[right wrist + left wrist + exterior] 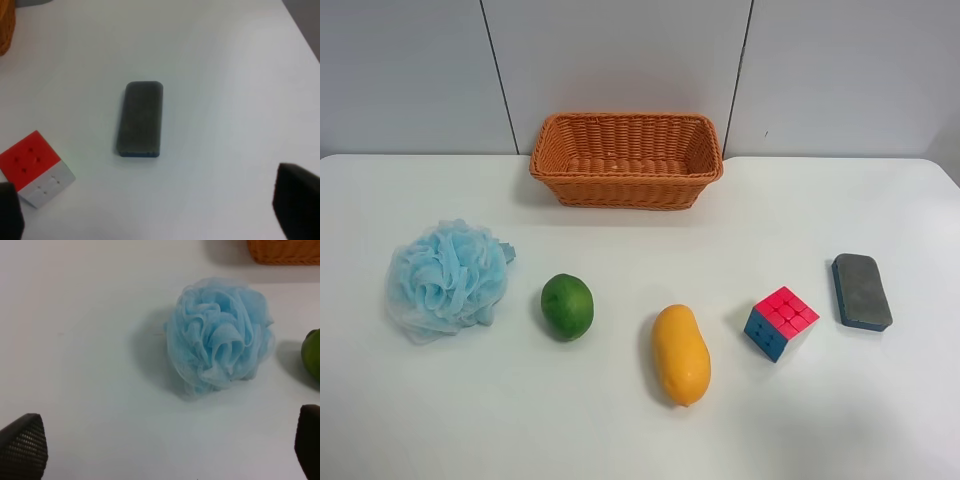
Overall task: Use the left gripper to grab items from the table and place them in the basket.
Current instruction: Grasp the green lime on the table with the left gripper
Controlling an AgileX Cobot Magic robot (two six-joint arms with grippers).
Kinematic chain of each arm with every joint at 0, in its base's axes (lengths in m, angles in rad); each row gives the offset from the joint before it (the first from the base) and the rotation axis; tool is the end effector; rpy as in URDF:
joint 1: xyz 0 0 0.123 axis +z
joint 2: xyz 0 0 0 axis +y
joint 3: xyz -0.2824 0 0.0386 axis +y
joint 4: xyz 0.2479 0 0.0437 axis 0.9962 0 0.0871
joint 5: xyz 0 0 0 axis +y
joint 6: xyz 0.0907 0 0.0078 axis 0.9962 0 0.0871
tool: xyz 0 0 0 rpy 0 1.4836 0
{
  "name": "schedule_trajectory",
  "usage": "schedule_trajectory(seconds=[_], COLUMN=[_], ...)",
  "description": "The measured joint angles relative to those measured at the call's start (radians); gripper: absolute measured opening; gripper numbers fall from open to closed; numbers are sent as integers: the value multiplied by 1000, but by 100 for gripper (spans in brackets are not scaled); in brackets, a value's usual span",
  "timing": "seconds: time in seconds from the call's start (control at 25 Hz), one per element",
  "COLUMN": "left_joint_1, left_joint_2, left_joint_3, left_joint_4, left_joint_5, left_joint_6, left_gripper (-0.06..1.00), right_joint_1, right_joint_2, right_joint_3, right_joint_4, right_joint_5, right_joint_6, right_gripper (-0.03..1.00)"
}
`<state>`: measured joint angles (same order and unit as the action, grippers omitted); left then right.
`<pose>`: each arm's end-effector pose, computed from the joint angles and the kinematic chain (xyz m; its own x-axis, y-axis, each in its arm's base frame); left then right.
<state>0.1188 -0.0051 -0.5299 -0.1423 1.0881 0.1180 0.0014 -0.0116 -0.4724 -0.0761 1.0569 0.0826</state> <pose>-0.0094 -0.0126 0.2838 -0.4421 -0.0012 -0.8970 0.0169 0.9998 -0.0097 -0.0034 -0.0060 0.2699 -0.4627 0.0444 -0.8854 0.0781 0.9969 0.0091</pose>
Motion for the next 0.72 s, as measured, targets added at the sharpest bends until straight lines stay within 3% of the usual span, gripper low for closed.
schedule_trajectory(seconds=[0.72], left_joint_1=[0], left_joint_2=[0], left_joint_3=[0], left_joint_4=[0], left_joint_5=[0], left_joint_6=[0], left_gripper=[100], right_joint_1=[0], right_joint_2=[0], right_joint_3=[0], right_joint_4=[0], right_joint_5=[0], right_joint_6=[0], right_gripper=[99])
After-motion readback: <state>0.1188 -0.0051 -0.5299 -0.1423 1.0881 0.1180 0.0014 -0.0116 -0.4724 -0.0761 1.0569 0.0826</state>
